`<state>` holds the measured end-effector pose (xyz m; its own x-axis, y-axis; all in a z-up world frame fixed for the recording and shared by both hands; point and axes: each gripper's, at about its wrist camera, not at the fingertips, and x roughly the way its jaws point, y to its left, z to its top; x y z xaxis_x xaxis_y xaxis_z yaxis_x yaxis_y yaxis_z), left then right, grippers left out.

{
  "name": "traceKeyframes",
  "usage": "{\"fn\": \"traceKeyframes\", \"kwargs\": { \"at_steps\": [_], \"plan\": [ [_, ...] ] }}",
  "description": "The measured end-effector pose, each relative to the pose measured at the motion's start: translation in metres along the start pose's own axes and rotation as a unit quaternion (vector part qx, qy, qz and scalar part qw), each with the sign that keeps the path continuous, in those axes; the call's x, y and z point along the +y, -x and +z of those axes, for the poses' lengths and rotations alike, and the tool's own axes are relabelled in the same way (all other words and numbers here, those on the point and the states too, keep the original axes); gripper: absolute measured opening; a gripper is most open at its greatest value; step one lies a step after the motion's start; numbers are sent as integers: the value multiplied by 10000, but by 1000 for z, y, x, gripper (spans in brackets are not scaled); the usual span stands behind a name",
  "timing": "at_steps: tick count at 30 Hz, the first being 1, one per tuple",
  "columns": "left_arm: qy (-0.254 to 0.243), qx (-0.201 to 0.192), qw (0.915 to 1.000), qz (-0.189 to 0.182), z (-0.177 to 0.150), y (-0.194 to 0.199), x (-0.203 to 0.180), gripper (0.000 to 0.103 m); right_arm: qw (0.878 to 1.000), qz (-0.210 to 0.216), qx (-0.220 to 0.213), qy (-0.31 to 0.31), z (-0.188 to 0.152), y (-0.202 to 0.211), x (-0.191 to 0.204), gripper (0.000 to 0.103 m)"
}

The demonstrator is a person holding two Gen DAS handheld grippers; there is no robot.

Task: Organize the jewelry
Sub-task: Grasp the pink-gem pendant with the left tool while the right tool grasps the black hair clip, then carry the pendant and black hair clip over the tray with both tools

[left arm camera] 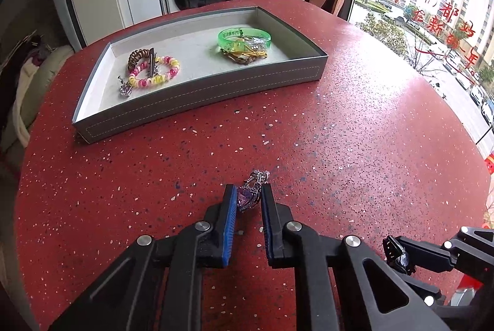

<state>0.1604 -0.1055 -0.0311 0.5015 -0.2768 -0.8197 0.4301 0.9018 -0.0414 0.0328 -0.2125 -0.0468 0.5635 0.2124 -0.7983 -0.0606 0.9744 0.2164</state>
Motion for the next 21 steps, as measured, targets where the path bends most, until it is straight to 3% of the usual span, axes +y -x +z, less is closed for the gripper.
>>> {"fn": "traceKeyframes", "kwargs": {
  "at_steps": [21],
  "plan": [
    [436, -117, 9990, 48, 3, 16, 46, 35, 9982, 245, -209, -503, 41, 6, -25, 26]
  ]
}}
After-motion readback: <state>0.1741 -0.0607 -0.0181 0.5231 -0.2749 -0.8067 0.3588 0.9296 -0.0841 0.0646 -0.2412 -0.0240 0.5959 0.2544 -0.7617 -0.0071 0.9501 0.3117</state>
